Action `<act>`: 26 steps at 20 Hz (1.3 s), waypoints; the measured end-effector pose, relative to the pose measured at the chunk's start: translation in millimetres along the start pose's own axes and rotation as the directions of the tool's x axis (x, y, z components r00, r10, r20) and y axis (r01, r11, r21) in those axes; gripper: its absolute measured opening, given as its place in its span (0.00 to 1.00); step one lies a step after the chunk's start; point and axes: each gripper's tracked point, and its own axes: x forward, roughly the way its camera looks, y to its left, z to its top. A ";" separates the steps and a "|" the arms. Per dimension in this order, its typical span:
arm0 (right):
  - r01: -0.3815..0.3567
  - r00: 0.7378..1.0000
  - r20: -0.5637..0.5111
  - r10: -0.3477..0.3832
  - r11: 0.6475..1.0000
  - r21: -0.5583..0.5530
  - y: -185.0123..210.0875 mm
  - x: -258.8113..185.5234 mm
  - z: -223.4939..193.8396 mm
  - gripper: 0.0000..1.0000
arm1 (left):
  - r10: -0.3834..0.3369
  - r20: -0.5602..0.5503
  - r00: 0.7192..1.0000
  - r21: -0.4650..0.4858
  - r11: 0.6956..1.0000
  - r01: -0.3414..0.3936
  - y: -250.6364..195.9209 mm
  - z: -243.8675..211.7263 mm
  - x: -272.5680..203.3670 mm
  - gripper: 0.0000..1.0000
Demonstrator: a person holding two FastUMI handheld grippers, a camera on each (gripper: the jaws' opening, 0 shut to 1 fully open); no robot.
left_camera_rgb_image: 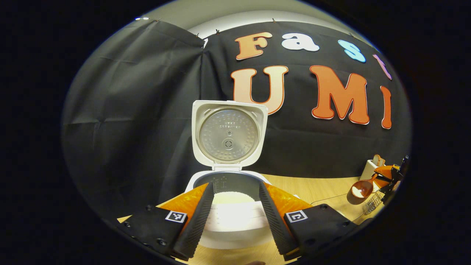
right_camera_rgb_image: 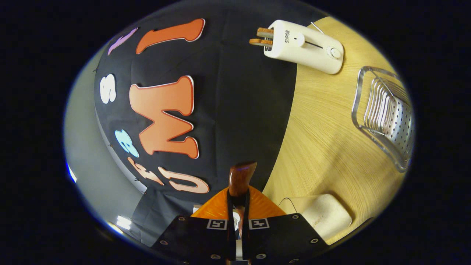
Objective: Close the left gripper, press the button to open the rice cooker; take a wooden spoon from the chopstick holder with the right hand, scoop a spoonful of rice and pour it into the rice cooker, then put the wooden spoon back into the chopstick holder.
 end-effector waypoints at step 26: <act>-0.073 0.997 0.026 0.072 0.997 0.032 112.7 73.2 -39.9 0.07 | 0.057 -0.004 0.998 0.128 0.990 -0.056 39.3 1.9 -19.4 0.92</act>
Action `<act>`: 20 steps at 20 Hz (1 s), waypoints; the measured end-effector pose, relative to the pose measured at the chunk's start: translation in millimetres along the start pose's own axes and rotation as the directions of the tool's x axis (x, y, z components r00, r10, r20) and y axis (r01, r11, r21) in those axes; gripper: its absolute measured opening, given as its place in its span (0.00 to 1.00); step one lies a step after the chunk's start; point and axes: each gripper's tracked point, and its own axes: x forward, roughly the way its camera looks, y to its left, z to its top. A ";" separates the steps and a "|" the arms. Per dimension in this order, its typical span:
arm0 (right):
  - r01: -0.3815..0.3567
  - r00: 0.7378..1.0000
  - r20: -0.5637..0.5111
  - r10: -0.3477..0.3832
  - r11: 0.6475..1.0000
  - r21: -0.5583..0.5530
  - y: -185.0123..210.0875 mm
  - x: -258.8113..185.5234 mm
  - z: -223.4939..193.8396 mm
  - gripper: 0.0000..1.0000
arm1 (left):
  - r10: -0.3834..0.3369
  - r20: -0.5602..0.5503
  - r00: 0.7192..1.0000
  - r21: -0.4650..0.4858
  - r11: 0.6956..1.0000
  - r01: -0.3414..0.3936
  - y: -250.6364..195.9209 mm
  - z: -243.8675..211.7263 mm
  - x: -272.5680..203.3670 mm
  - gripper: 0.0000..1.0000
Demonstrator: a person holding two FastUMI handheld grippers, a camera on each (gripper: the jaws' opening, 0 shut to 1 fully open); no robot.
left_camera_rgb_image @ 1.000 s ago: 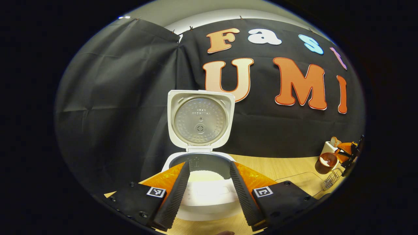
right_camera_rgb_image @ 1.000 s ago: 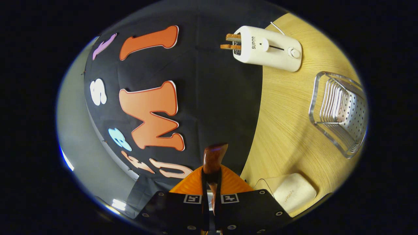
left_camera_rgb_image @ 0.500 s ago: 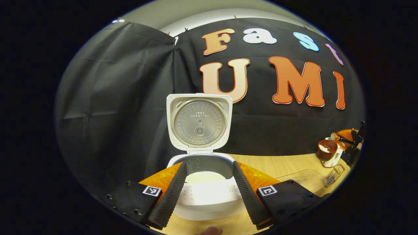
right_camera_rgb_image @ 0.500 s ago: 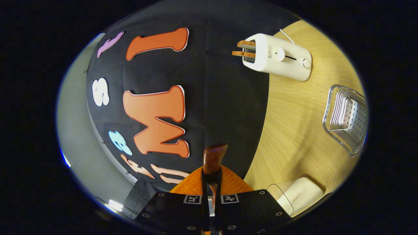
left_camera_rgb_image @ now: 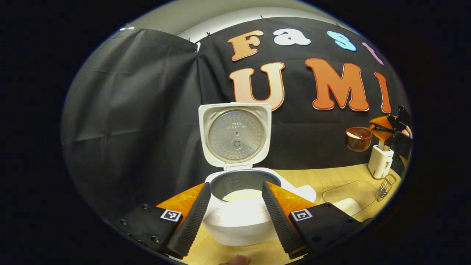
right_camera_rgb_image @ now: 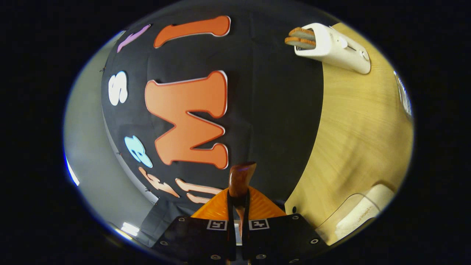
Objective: Close the left gripper, press the button to open the rice cooker; take a wooden spoon from the chopstick holder with the right hand, scoop a spoonful of rice and pour it into the rice cooker, then put the wooden spoon back into the chopstick holder.
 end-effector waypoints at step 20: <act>0.009 0.984 -0.175 -0.034 0.990 -0.142 19.2 121.4 -173.2 0.06 | 0.105 -0.036 0.994 -0.041 0.993 -0.106 61.1 -29.0 -5.4 0.92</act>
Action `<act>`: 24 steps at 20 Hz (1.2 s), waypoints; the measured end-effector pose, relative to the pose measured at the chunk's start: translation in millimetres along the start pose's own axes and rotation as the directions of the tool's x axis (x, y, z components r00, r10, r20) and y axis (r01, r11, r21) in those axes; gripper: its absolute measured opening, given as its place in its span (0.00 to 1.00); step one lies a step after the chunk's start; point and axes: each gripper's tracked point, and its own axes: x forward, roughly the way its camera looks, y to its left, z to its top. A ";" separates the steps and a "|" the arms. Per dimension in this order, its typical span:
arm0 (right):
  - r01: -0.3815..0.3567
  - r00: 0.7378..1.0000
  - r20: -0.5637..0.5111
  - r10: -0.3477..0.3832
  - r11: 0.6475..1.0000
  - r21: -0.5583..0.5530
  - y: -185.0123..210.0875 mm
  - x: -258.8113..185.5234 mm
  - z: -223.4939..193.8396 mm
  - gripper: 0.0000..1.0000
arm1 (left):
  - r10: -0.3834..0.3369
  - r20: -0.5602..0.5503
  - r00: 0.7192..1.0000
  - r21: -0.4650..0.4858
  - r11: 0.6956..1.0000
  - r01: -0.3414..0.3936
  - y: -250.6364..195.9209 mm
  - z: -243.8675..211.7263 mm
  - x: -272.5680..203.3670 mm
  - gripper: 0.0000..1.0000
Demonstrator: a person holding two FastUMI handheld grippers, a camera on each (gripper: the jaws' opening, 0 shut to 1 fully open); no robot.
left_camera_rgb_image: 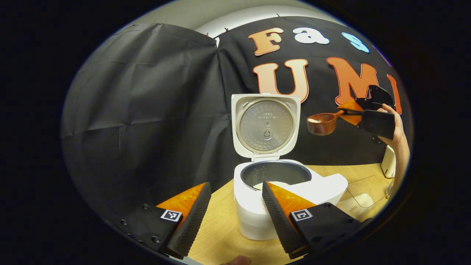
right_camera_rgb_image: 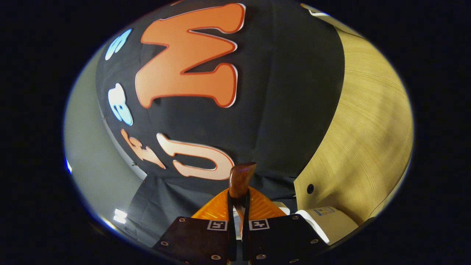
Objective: Close the left gripper, press the button to open the rice cooker; take a wooden spoon from the chopstick holder with the right hand, scoop a spoonful of rice and pour it into the rice cooker, then put the wooden spoon back into the chopstick holder.
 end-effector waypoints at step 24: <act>-0.232 0.970 -0.162 0.183 0.483 -0.844 49.4 35.5 -136.2 0.06 | 0.062 -0.033 0.998 0.006 0.998 -0.061 39.0 -16.4 5.1 0.92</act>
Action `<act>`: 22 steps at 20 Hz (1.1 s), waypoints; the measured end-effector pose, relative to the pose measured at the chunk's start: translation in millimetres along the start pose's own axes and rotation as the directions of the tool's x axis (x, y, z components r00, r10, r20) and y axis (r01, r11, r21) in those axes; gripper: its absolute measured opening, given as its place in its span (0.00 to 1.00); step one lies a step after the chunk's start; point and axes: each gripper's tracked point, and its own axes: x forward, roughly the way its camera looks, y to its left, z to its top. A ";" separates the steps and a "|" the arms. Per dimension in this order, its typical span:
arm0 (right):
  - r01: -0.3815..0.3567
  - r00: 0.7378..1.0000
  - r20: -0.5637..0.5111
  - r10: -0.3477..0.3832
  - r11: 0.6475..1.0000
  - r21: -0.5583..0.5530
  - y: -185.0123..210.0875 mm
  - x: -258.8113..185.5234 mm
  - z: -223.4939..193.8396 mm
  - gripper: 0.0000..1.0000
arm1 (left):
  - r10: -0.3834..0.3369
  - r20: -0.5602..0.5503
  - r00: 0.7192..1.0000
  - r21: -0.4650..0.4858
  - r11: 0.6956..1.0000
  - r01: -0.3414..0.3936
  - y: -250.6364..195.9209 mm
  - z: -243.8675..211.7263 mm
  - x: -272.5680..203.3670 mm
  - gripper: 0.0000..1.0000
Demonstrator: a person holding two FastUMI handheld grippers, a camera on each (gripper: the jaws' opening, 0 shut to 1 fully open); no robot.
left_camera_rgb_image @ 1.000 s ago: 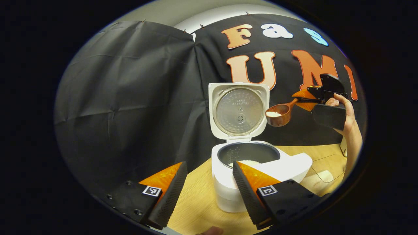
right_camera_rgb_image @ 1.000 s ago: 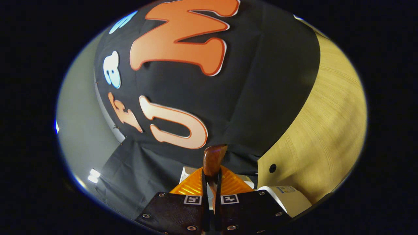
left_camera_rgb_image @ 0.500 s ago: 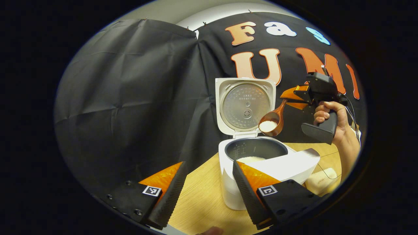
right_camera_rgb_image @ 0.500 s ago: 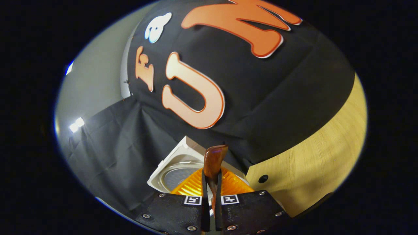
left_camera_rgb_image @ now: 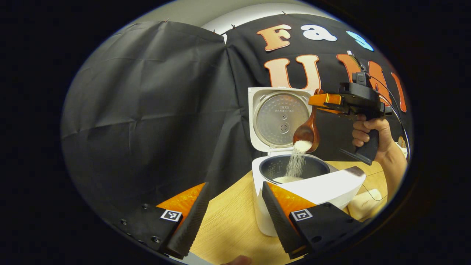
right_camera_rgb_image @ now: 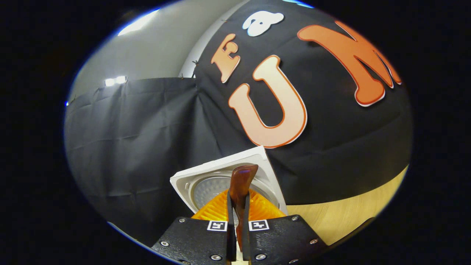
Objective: Close the left gripper, press the button to open the rice cooker; take a wooden spoon from the chopstick holder with the right hand, scoop a spoonful of rice and pour it into the rice cooker, then put the wooden spoon back into the chopstick holder.
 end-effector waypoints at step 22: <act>-0.079 0.985 0.105 0.137 0.899 -0.431 32.8 -54.4 54.0 0.07 | -0.014 0.029 0.999 -0.030 0.999 0.015 -7.0 10.4 -21.8 0.91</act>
